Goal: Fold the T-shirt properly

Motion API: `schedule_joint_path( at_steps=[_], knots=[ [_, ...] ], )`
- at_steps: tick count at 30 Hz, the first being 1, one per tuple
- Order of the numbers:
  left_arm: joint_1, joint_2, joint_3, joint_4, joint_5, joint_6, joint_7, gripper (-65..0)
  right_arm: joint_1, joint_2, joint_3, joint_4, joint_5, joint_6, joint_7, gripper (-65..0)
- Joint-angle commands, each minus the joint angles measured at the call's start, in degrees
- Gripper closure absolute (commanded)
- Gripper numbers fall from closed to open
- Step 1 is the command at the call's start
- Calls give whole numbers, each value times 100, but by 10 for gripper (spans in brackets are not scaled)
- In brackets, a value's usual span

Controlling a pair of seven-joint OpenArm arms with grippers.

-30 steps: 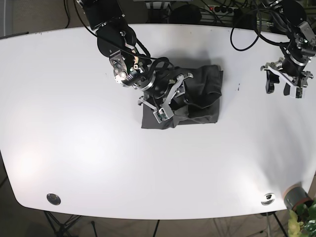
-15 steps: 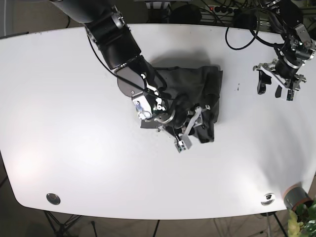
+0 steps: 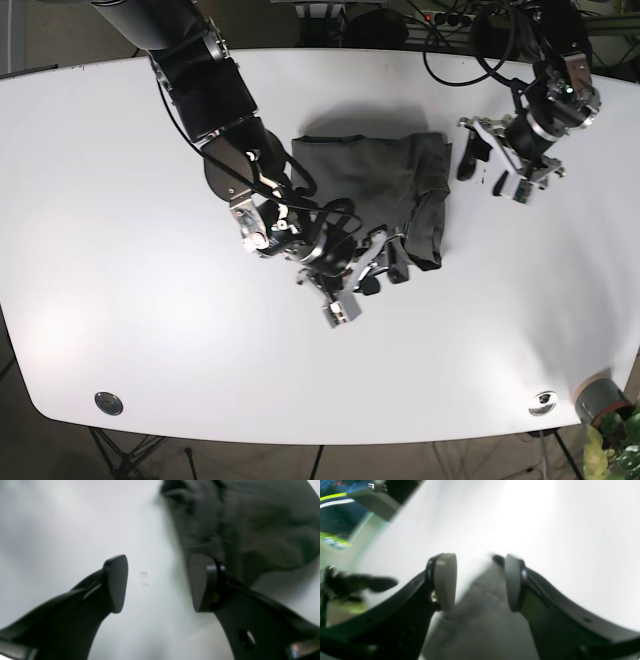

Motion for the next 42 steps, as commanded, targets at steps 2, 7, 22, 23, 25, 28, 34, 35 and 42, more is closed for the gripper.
schedule_joint_path(
  at_steps=[2,7,22,23,25,28,34,35,42],
  knots=[
    [-115,-58,198,112,-120,-2,-159,-365,-93,182,261,507,57,49,68,-290],
    [-273,-23,646,112,-129,33,-159,-365,-410,631,587,560,57,66,86,-289],
    [-88,-23,1262,59,-120,33,-159,-364,-383,745,1307,-205,-858,110,209,-176],
    [-62,-23,1262,59,-120,33,-159,-364,-278,710,1307,-345,-928,110,288,-176],
    [35,-31,1253,59,-120,33,-159,-364,-252,631,1307,-512,-1007,119,332,-174],
    [237,-67,1226,50,-120,25,-159,-364,-216,552,1307,-759,-1086,216,385,-174],
    [342,-23,954,-354,-120,25,-265,-364,-120,552,1307,-1286,-1086,523,824,-174],
    [334,-40,919,-521,-120,16,-379,-364,-120,552,1307,-1304,-1086,532,824,-174],
    [61,-75,840,-1348,-120,7,-1082,-364,-120,596,1316,-1506,-1086,550,868,-174]
  ],
)
